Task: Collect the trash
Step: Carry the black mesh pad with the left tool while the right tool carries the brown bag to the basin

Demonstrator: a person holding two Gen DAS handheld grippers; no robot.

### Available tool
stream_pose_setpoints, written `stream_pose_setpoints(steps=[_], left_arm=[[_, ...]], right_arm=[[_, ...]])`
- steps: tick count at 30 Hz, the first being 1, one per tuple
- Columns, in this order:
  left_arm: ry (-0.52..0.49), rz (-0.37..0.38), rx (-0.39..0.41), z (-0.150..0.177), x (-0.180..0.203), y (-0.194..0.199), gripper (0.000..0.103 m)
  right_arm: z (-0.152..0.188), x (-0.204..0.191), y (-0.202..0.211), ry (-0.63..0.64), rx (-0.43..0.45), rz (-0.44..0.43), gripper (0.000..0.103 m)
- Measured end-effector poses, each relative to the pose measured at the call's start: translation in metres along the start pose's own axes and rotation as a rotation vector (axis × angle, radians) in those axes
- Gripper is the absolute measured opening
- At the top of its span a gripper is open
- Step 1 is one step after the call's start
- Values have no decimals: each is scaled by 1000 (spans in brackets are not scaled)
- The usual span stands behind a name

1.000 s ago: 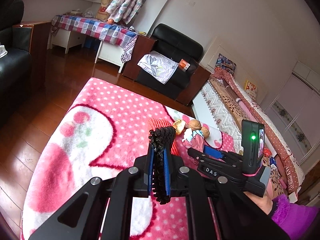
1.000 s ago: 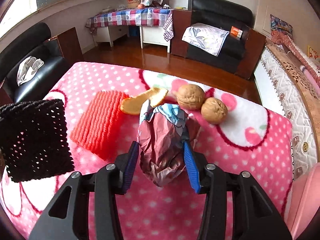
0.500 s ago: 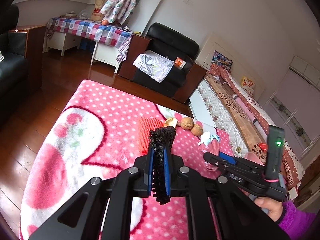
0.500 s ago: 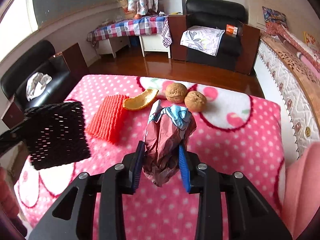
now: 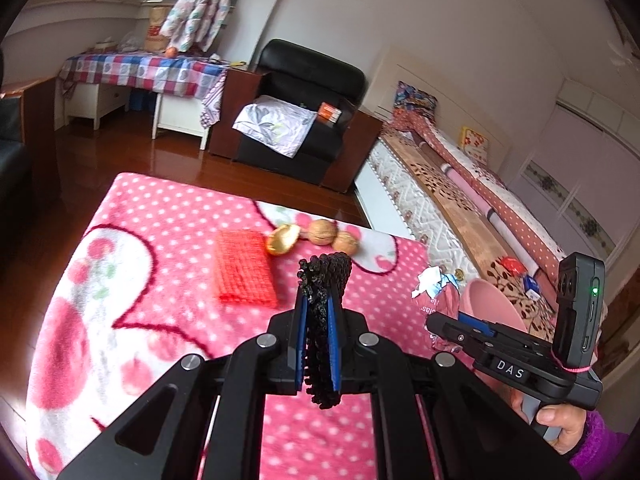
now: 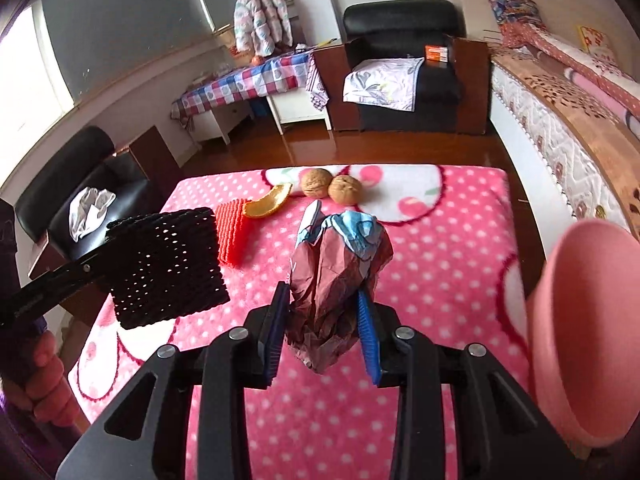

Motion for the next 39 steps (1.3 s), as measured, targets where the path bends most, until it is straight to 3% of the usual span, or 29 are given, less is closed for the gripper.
stream_pose_setpoints(steps=[23, 39], left_arm=[[-258, 69, -65, -2, 152, -45, 8], [-378, 100, -114, 0, 221, -79, 8]], right_arm=[[50, 112, 72, -229, 166, 72, 34], [59, 184, 93, -371, 226, 135, 34]])
Point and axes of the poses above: each gripper's, at about its wrist camera, not at the fingertips, and y roughly against the way its jaws point, x to its right, z to its underside, the point moved 3 cm from there along -y, roughly the way its jaws point, and after that the axes turned 12 degrees about -x, right-handed, at the moved point
